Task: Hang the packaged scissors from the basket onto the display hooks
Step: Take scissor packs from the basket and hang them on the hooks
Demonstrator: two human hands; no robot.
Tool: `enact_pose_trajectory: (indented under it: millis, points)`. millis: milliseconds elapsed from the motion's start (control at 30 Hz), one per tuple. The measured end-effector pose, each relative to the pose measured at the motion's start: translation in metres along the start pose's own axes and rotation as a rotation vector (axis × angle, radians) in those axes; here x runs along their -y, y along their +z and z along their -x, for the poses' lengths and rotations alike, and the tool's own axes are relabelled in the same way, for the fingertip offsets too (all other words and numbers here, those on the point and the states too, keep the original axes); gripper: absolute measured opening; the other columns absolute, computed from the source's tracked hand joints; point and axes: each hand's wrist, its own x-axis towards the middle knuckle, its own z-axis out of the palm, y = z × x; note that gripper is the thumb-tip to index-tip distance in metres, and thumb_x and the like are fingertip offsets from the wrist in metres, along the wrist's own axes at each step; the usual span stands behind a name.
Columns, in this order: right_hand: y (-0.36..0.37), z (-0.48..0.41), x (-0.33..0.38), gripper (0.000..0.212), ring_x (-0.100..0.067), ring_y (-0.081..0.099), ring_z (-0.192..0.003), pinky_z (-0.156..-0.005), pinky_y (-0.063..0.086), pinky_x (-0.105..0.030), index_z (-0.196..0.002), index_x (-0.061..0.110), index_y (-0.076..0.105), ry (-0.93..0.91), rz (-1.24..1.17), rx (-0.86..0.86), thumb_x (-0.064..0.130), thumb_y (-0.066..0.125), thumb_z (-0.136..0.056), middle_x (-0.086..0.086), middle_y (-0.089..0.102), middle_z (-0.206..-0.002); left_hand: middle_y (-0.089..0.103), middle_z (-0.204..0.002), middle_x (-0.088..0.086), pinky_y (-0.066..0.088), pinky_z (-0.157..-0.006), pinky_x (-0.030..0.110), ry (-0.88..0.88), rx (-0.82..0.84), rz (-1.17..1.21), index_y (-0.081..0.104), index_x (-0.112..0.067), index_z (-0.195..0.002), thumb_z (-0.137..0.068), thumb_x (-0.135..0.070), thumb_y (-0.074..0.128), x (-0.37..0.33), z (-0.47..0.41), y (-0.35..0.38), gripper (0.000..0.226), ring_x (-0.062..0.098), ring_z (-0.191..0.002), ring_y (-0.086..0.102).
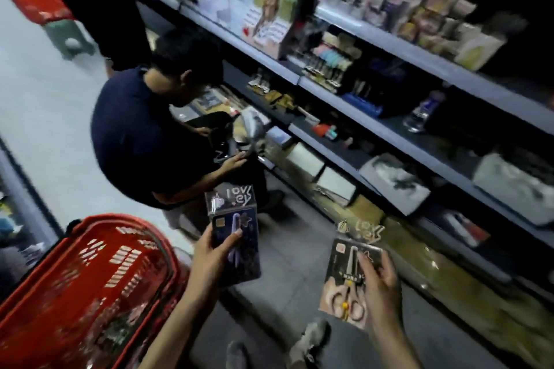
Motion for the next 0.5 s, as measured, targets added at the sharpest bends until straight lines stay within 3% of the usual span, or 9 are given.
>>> enact_pose_trajectory:
  millis: [67, 133, 233, 367, 433, 500]
  points:
    - [-0.034, 0.009, -0.004, 0.02, -0.036, 0.073, -0.092, -0.085, 0.057, -0.051, -0.088, 0.035, 0.07, 0.024, -0.031, -0.095, 0.019, 0.066, -0.098, -0.007, 0.077, -0.092, 0.08, -0.109, 0.008, 0.054, -0.102, 0.06, -0.011, 0.111, -0.036, 0.074, -0.018, -0.112, -0.083, -0.018, 0.084, -0.003, 0.006, 0.03, 0.03, 0.04, -0.113, 0.071]
    - [-0.072, 0.019, -0.009, 0.01, -0.03, 0.074, -0.088, -0.082, 0.058, -0.048, -0.087, 0.032, 0.069, 0.019, -0.065, -0.205, 0.028, 0.069, -0.096, -0.004, 0.077, -0.088, 0.081, -0.106, 0.007, 0.055, -0.102, 0.056, -0.014, 0.219, -0.076, 0.075, -0.017, -0.109, -0.088, -0.013, 0.081, -0.006, 0.021, 0.066, 0.023, 0.038, -0.112, 0.072]
    - [-0.127, 0.033, -0.017, 0.012, -0.025, 0.074, -0.082, -0.078, 0.058, -0.045, -0.087, 0.027, 0.069, 0.001, -0.104, -0.344, 0.037, 0.071, -0.092, -0.002, 0.077, -0.086, 0.08, -0.108, 0.01, 0.055, -0.099, 0.051, -0.027, 0.394, -0.093, 0.076, -0.011, -0.114, -0.097, -0.012, 0.069, -0.011, 0.056, 0.121, 0.018, 0.035, -0.108, 0.073]
    - [-0.202, 0.053, -0.033, 0.009, -0.034, 0.073, -0.085, -0.077, 0.058, -0.049, -0.089, 0.024, 0.072, -0.032, -0.138, -0.463, 0.031, 0.071, -0.094, -0.002, 0.077, -0.086, 0.08, -0.102, 0.009, 0.055, -0.088, 0.039, -0.07, 0.604, -0.109, 0.078, -0.008, -0.11, -0.101, -0.021, 0.065, -0.013, 0.119, 0.192, 0.021, 0.021, -0.094, 0.072]
    - [-0.242, 0.065, -0.04, 0.008, -0.035, 0.071, -0.076, -0.071, 0.055, -0.045, -0.086, 0.024, 0.073, -0.035, -0.154, -0.513, 0.025, 0.072, -0.094, -0.002, 0.076, -0.08, 0.08, -0.098, 0.011, 0.056, -0.083, 0.036, -0.085, 0.697, -0.149, 0.078, -0.005, -0.106, -0.1, -0.023, 0.066, -0.01, 0.154, 0.227, 0.023, 0.021, -0.088, 0.072]
    - [-0.286, 0.077, -0.044, 0.007, -0.035, 0.073, -0.079, -0.071, 0.056, -0.043, -0.087, 0.022, 0.073, -0.052, -0.165, -0.548, 0.021, 0.073, -0.094, -0.005, 0.077, -0.08, 0.079, -0.093, 0.01, 0.057, -0.075, 0.03, -0.07, 0.788, -0.206, 0.077, -0.002, -0.104, -0.099, -0.024, 0.067, 0.0, 0.191, 0.262, 0.025, 0.02, -0.085, 0.072]
